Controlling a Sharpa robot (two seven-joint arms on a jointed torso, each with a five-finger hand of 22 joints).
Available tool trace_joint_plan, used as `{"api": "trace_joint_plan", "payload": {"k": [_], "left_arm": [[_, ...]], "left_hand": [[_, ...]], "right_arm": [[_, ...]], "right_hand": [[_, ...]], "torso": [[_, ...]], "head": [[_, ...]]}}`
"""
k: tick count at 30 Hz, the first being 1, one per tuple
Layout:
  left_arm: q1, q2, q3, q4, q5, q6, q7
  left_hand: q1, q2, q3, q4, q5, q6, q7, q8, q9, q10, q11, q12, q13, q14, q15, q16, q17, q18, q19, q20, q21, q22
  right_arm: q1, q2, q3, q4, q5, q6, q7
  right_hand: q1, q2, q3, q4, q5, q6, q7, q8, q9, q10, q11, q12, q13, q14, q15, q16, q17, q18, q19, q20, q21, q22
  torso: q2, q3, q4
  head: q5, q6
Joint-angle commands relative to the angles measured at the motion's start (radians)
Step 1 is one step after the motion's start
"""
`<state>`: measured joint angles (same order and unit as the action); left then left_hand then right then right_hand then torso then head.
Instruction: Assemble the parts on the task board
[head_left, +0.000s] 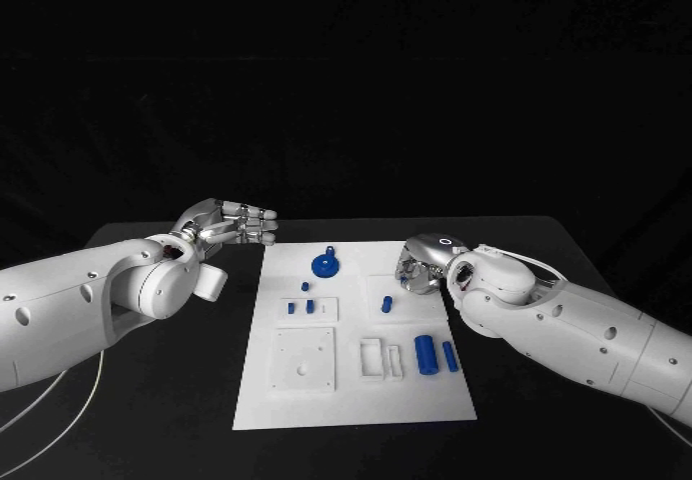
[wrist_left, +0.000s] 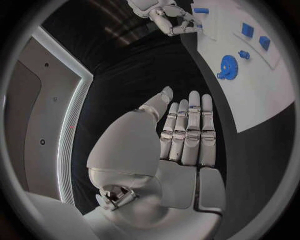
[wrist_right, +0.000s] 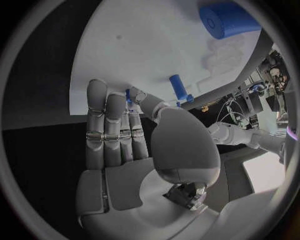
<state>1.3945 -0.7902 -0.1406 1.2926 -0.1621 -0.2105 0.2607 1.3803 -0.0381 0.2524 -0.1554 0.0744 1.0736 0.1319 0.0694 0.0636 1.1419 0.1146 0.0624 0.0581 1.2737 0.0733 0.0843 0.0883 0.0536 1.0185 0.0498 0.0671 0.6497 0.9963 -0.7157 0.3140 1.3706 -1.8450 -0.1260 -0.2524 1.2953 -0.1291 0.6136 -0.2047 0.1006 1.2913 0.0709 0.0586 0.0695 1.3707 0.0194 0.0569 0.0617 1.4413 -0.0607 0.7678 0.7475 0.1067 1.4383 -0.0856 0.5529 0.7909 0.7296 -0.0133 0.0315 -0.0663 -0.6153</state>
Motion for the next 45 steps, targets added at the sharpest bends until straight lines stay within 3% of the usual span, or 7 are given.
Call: {"api": "trace_joint_plan", "payload": {"k": [1, 10, 20, 27, 32, 38, 45], "left_arm": [[0.003, 0.005, 0.001, -0.004, 0.005, 0.011, 0.004], [0.002, 0.025, 0.001, -0.035, 0.01, 0.015, 0.005], [-0.004, 0.049, 0.0, -0.076, 0.018, 0.017, 0.007], [-0.01, 0.075, 0.0, -0.106, 0.026, 0.008, 0.008], [-0.012, 0.09, 0.0, -0.12, 0.032, -0.007, 0.014], [-0.013, 0.107, 0.0, -0.135, 0.043, -0.03, 0.024], [-0.013, 0.124, -0.001, -0.148, 0.052, -0.039, 0.029]], "left_hand": [[0.0, 0.012, -0.004, -0.002, 0.003, -0.004, 0.003, -0.001, 0.001, -0.007, 0.003, 0.002, 0.0, -0.003, 0.001, -0.006, -0.001, -0.003, 0.006, 0.001, 0.005, 0.002], [-0.005, 0.012, -0.005, 0.0, 0.003, -0.01, 0.005, -0.002, 0.001, -0.009, 0.003, 0.002, 0.0, -0.003, 0.002, -0.006, -0.001, -0.003, 0.006, 0.002, 0.004, 0.001], [-0.006, 0.014, -0.005, 0.0, 0.002, -0.011, 0.005, -0.001, 0.002, -0.009, 0.004, 0.002, 0.0, -0.003, 0.002, -0.006, -0.001, -0.002, 0.008, 0.002, 0.004, -0.001], [-0.006, 0.017, -0.004, 0.0, 0.003, -0.01, 0.004, 0.0, 0.002, -0.008, 0.003, 0.002, 0.0, -0.003, 0.001, -0.005, 0.0, -0.002, 0.009, 0.002, 0.004, -0.003], [-0.006, 0.018, -0.004, 0.0, 0.003, -0.008, 0.004, 0.0, 0.002, -0.007, 0.003, 0.002, 0.0, -0.002, 0.001, -0.005, 0.0, -0.002, 0.01, 0.002, 0.004, -0.004], [-0.006, 0.019, -0.005, 0.0, 0.004, -0.008, 0.004, 0.0, 0.002, -0.005, 0.002, 0.002, 0.0, -0.001, 0.0, -0.004, 0.0, -0.002, 0.011, 0.001, 0.005, -0.004], [-0.006, 0.021, -0.005, 0.0, 0.004, -0.006, 0.004, 0.001, 0.002, -0.004, 0.002, 0.002, 0.0, 0.0, 0.0, -0.004, 0.0, -0.002, 0.011, 0.001, 0.005, -0.003]], "right_arm": [[0.003, -0.006, 0.02, 0.005, 0.078, 0.012, 0.042], [0.003, -0.018, 0.053, 0.031, 0.167, -0.067, 0.133], [0.003, -0.007, 0.058, 0.061, 0.193, -0.095, 0.16], [-0.003, 0.022, 0.055, 0.111, 0.163, -0.102, 0.168], [-0.01, 0.054, 0.028, 0.15, 0.098, -0.099, 0.162], [-0.012, 0.089, -0.035, 0.176, 0.023, -0.088, 0.146], [-0.013, 0.119, -0.098, 0.185, -0.023, -0.072, 0.136]], "right_hand": [[0.002, 0.0, 0.004, 0.0, 0.001, 0.008, 0.002, 0.005, 0.0, 0.006, -0.001, 0.003, 0.002, 0.002, -0.008, -0.003, -0.001, 0.02, 0.0, -0.006, -0.006, 0.002], [0.01, 0.001, -0.008, 0.002, 0.016, 0.009, 0.002, 0.005, -0.001, 0.006, -0.001, 0.003, 0.002, 0.003, -0.008, 0.0, 0.0, 0.03, 0.007, -0.005, -0.015, 0.023], [0.012, 0.002, -0.012, 0.003, 0.018, 0.008, 0.002, 0.005, -0.001, 0.005, -0.001, 0.003, 0.002, 0.003, -0.008, 0.004, -0.001, 0.033, 0.01, -0.004, -0.024, 0.04], [0.012, 0.005, -0.016, 0.002, 0.02, 0.007, 0.002, 0.005, -0.001, 0.004, -0.001, 0.003, 0.002, 0.002, -0.008, 0.006, -0.002, 0.034, 0.012, -0.004, -0.03, 0.05], [0.012, 0.006, -0.016, 0.001, 0.019, 0.006, 0.002, 0.005, -0.001, 0.004, -0.001, 0.003, 0.002, 0.003, -0.007, 0.007, -0.002, 0.033, 0.013, -0.003, -0.033, 0.054], [0.009, 0.008, -0.013, -0.004, 0.016, 0.005, 0.003, 0.006, 0.0, 0.001, 0.0, 0.003, 0.001, 0.003, -0.007, 0.01, -0.005, 0.032, 0.02, -0.004, -0.032, 0.087], [0.008, 0.008, -0.012, -0.006, 0.018, 0.004, 0.003, 0.005, -0.001, 0.001, 0.0, 0.003, 0.002, 0.001, -0.007, 0.011, -0.008, 0.031, 0.018, -0.003, -0.033, 0.117]], "torso": [[-0.002, -0.001, -0.0014], [-0.014, -0.0036, -0.0071], [-0.029, -0.0105, -0.0082], [-0.039, -0.0186, -0.0064], [-0.047, -0.0237, -0.0083], [-0.054, -0.0307, -0.0082], [-0.055, -0.0315, -0.0073]], "head": [[0.001, 0.001], [0.007, 0.0], [0.028, 0.0], [0.068, -0.008], [0.11, -0.023], [0.142, -0.036], [0.166, -0.05]]}}
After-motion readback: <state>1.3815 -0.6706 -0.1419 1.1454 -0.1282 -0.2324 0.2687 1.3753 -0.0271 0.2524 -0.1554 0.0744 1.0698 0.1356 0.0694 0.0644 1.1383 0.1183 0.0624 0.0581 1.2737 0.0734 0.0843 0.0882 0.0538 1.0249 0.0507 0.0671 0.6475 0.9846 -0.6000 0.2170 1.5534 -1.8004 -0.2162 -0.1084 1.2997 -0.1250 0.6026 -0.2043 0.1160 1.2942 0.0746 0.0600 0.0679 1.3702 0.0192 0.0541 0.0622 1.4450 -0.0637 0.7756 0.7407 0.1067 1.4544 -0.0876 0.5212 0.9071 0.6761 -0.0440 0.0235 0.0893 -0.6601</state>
